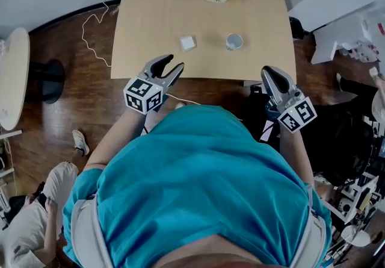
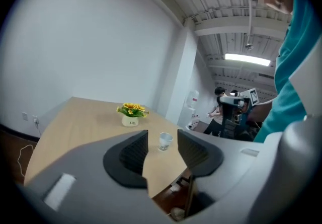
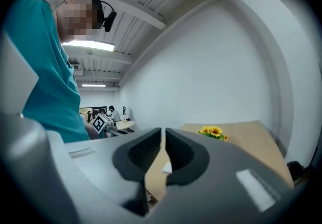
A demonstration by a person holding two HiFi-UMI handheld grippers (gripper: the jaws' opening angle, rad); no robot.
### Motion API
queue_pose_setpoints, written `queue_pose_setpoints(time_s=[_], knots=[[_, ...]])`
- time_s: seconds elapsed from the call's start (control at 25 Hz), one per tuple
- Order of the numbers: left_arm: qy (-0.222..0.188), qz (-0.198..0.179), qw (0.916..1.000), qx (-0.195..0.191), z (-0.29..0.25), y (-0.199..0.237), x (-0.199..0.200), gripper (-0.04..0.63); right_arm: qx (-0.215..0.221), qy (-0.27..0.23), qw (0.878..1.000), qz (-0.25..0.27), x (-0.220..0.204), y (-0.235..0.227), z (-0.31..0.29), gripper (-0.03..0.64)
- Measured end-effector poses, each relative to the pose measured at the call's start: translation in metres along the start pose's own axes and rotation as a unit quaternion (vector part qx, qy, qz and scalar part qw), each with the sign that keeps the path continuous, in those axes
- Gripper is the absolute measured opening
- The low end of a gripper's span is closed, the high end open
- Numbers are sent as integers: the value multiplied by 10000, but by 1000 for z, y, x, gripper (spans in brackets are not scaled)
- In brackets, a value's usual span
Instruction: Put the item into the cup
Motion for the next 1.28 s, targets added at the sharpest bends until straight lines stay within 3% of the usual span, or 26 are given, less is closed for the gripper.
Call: queue_pose_setpoints(time_s=[0.12, 0.24, 0.6, 0.72, 0.92, 1.12, 1.2, 1.28], knots=[[169, 576, 9977, 313, -22, 36, -8, 167, 73, 41, 9999, -79, 3, -21, -15, 17], [665, 852, 9909, 803, -46, 66, -24, 174, 364, 173, 9989, -221, -5, -51, -27, 17], [1927, 1730, 9491, 1790, -118, 140, -89, 178, 866, 500, 9930, -630, -26, -150, -39, 18], [2066, 1848, 9389, 2040, -123, 152, -100, 178, 909, 616, 9916, -688, -30, -165, -38, 17], [1655, 2196, 9404, 2001, -118, 168, -103, 209, 823, 704, 9912, -755, -36, -162, -38, 17], [1203, 2709, 9439, 1458, -114, 176, -100, 212, 639, 757, 9917, -822, -39, -156, -44, 17], [1288, 2599, 9442, 1560, -114, 178, -101, 208, 558, 792, 9918, -838, -41, -155, -46, 17], [1494, 2380, 9450, 1674, -117, 179, -102, 162, 512, 813, 9917, -854, -43, -152, -49, 17]])
Point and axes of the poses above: the fingertips, and each gripper's own axes: z backward along the fingers, y to its left, x out of its top, the point moved 8 cm from there along z, backward along the fingers, and after that the axes turned 15 degrees about -x, right-handed, at the moved point
